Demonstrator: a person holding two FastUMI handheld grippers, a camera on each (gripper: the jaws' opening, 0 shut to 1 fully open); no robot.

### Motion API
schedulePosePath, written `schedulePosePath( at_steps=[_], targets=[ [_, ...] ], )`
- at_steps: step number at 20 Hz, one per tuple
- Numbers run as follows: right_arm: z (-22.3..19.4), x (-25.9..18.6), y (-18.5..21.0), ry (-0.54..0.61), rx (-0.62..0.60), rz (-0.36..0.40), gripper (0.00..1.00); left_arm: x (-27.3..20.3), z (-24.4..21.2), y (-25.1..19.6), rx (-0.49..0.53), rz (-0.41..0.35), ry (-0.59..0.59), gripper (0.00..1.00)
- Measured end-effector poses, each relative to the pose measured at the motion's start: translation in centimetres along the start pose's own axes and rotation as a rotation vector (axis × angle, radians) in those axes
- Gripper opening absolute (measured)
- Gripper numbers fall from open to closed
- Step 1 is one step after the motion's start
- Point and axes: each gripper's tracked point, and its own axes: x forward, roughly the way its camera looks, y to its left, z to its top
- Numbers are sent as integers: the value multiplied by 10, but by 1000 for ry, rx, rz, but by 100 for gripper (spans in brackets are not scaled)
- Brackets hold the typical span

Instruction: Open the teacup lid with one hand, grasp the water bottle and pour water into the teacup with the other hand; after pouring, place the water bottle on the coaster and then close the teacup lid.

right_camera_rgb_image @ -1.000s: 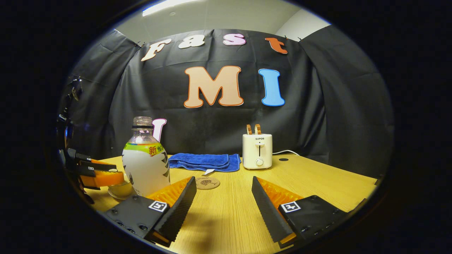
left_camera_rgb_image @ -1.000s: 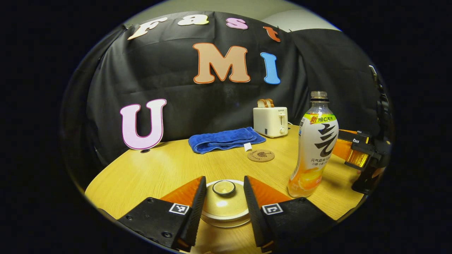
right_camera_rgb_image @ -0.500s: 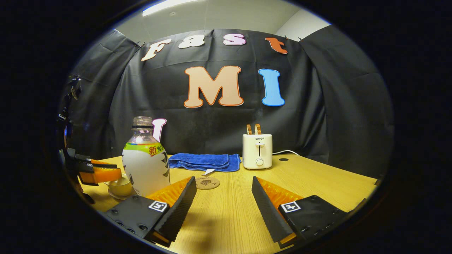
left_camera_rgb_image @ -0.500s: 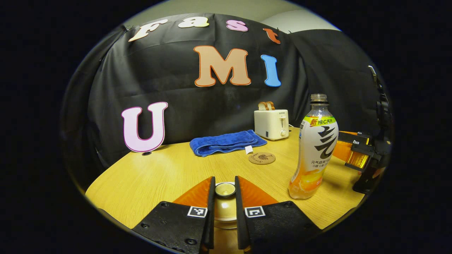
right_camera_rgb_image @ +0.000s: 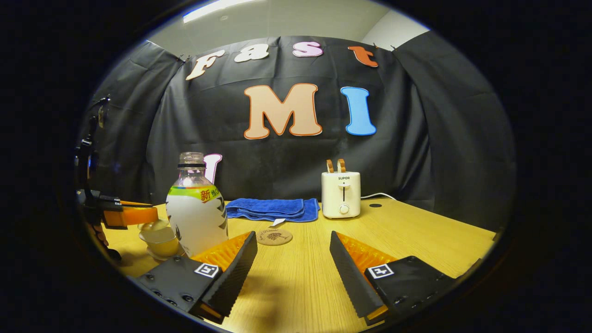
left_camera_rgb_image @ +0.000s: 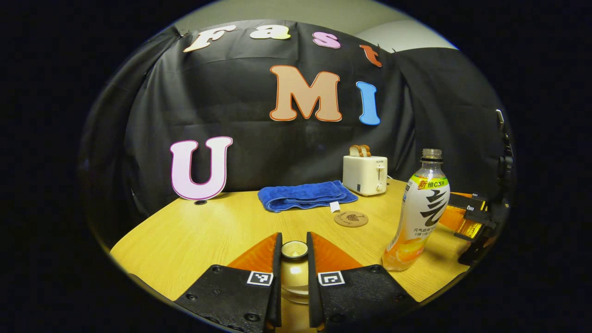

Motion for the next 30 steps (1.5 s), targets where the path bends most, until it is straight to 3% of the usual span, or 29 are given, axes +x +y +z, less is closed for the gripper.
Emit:
schedulePosePath(
  at_steps=[8,18,23,30],
  targets=[
    [-5,-28,8,26,-8,19,96,-13,3,11,1,9,-16,20],
    [-11,-56,64,52,-29,154,96,-32,7,34,-2,42,-39,20],
    [-14,-52,85,68,-25,198,96,-39,6,42,2,54,-41,20],
    [-23,-30,102,112,-48,204,99,-44,8,56,1,76,-50,20]
  ],
)
